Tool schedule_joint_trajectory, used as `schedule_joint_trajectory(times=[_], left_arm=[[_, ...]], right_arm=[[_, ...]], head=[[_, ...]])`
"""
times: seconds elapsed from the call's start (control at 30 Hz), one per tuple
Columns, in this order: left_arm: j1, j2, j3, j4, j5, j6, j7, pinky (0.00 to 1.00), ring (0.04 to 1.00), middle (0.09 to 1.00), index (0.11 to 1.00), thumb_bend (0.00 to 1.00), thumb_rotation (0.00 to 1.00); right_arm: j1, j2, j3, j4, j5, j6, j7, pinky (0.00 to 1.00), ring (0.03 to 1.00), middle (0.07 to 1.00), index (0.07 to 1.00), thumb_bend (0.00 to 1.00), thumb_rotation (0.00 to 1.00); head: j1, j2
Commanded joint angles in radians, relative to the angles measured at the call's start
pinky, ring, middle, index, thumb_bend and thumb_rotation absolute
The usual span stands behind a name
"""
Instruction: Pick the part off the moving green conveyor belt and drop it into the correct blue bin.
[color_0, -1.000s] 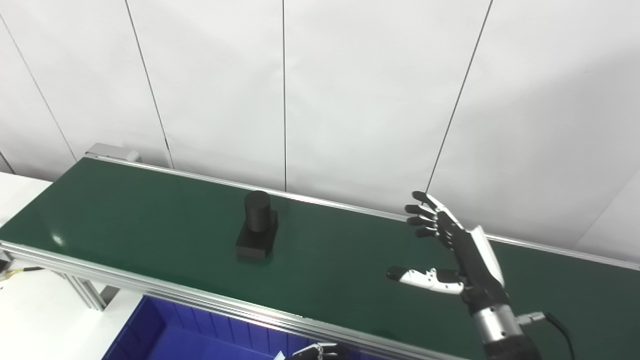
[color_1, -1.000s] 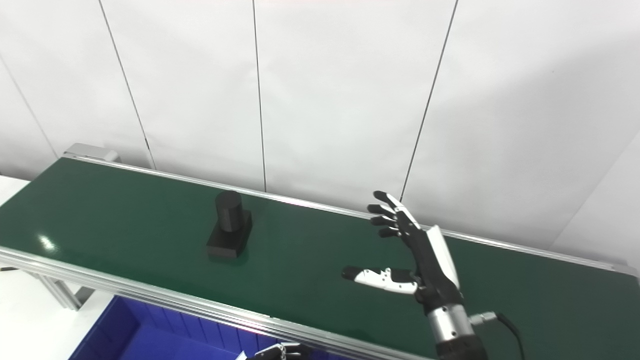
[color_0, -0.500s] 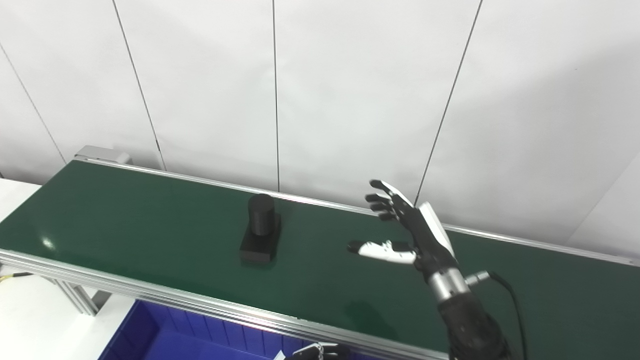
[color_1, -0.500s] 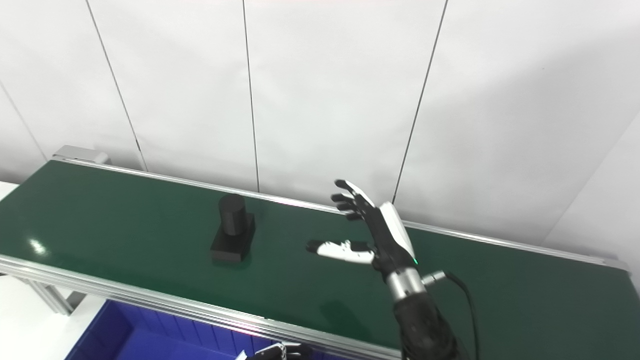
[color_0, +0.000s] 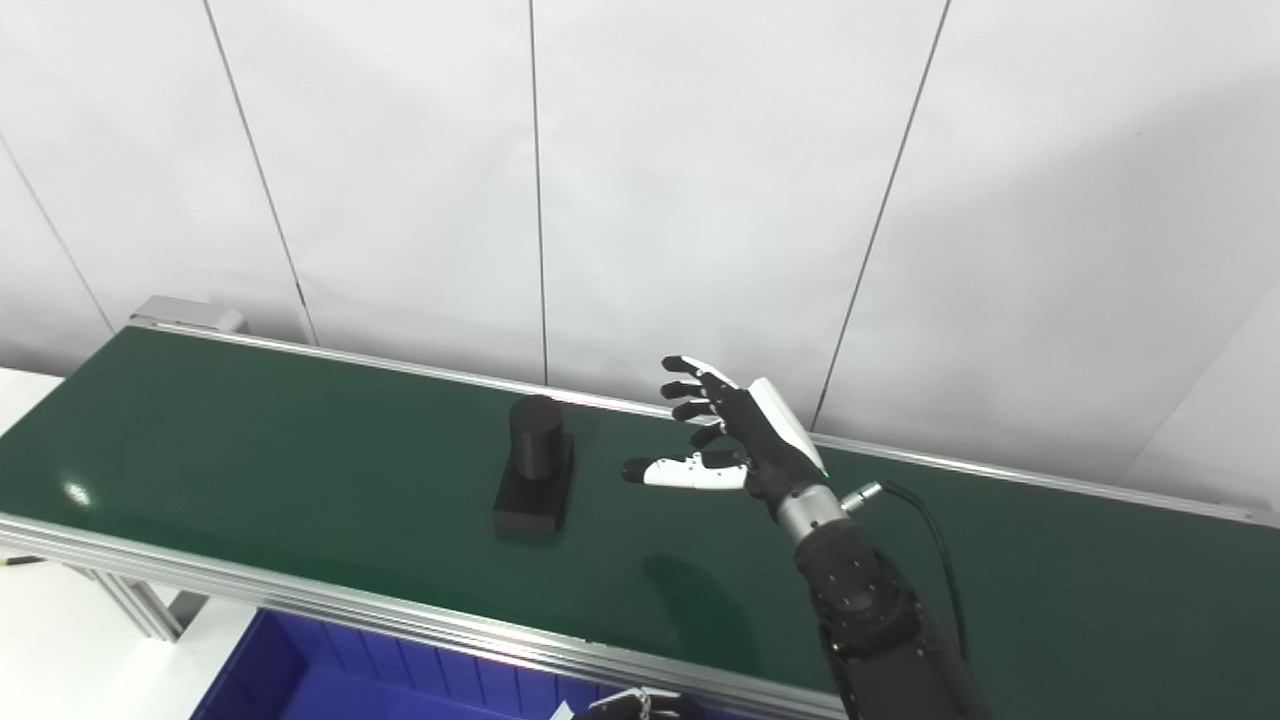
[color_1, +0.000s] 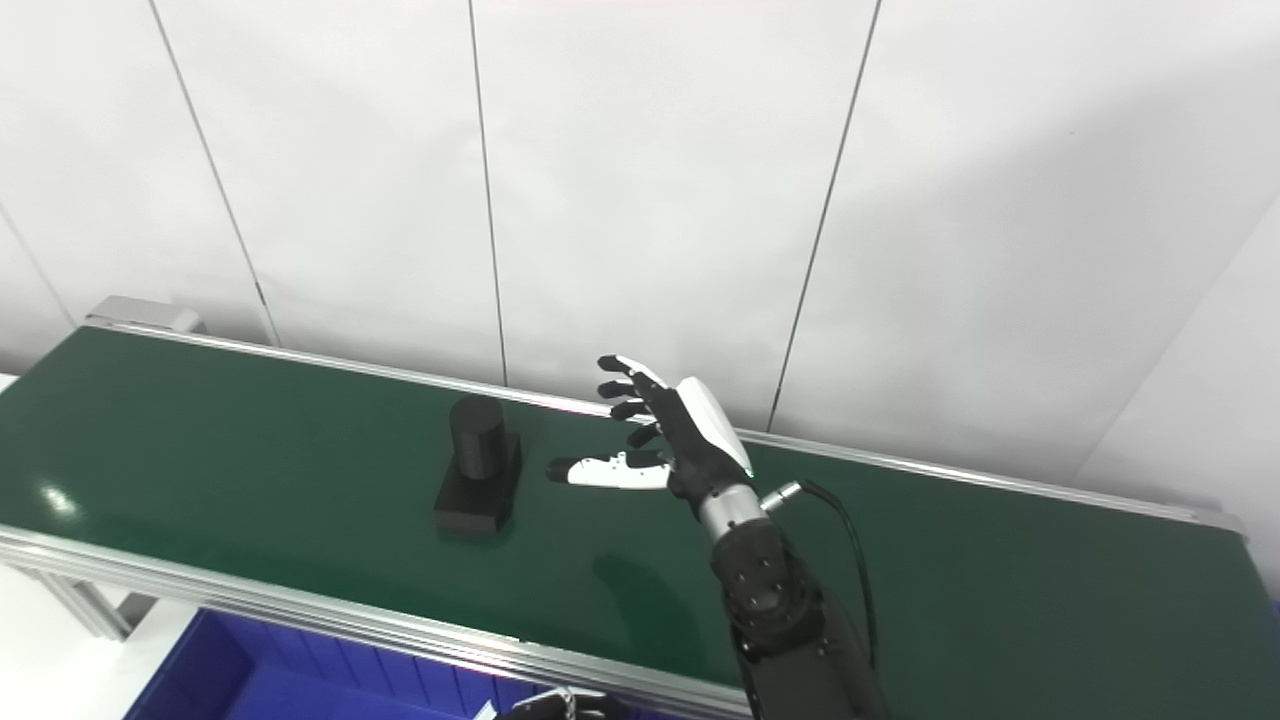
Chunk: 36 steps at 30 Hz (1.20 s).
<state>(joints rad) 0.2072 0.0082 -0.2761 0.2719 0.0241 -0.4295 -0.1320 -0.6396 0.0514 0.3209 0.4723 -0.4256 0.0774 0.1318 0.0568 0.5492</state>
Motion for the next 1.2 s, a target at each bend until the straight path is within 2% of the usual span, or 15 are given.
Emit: schedule_joint_trajectory(times=[0.0,0.3,0.53,0.77,0.87,0.97,1.17], left_arm=[[-0.012,-0.011,-0.011,-0.013,0.007,-0.04,0.014,0.61,0.646,0.664,0.685,0.86,0.26],[-0.01,0.013,-0.062,-0.03,0.042,-0.04,0.082,0.61,0.644,0.663,0.693,0.84,0.3],[-0.007,0.035,-0.101,-0.043,0.049,-0.04,0.117,0.58,0.597,0.631,0.682,0.85,0.32],[0.005,0.029,-0.106,-0.053,0.018,-0.04,0.099,0.61,0.61,0.619,0.665,0.86,0.3],[0.012,0.028,-0.105,-0.063,0.013,-0.04,0.095,0.59,0.601,0.619,0.661,0.86,0.3],[0.02,0.028,-0.106,-0.074,0.014,-0.04,0.095,0.56,0.583,0.611,0.657,0.86,0.3],[0.049,0.027,-0.112,-0.095,0.018,-0.04,0.098,0.6,0.589,0.604,0.648,0.87,0.31]], right_arm=[[-0.077,0.026,0.012,0.009,-0.017,-0.006,-0.028,0.64,0.758,0.815,0.894,0.83,0.39],[-0.167,0.045,0.076,0.16,-0.066,-0.038,-0.05,0.62,0.732,0.819,0.9,0.83,0.42],[-0.237,0.082,0.12,0.304,-0.091,-0.069,-0.087,0.66,0.763,0.833,0.905,0.84,0.44],[-0.308,0.123,0.142,0.444,-0.105,-0.092,-0.125,0.66,0.8,0.855,0.907,0.86,0.43],[-0.336,0.137,0.143,0.503,-0.101,-0.099,-0.137,0.68,0.826,0.876,0.915,0.86,0.42],[-0.359,0.15,0.142,0.558,-0.097,-0.116,-0.152,0.68,0.825,0.88,0.914,0.86,0.4],[-0.405,0.176,0.152,0.681,-0.105,-0.133,-0.186,0.67,0.817,0.882,0.918,0.86,0.4]], head=[[0.001,0.003],[-0.005,0.011],[-0.012,0.018],[-0.014,0.024],[-0.011,0.026],[-0.008,0.027],[0.0,0.033]])
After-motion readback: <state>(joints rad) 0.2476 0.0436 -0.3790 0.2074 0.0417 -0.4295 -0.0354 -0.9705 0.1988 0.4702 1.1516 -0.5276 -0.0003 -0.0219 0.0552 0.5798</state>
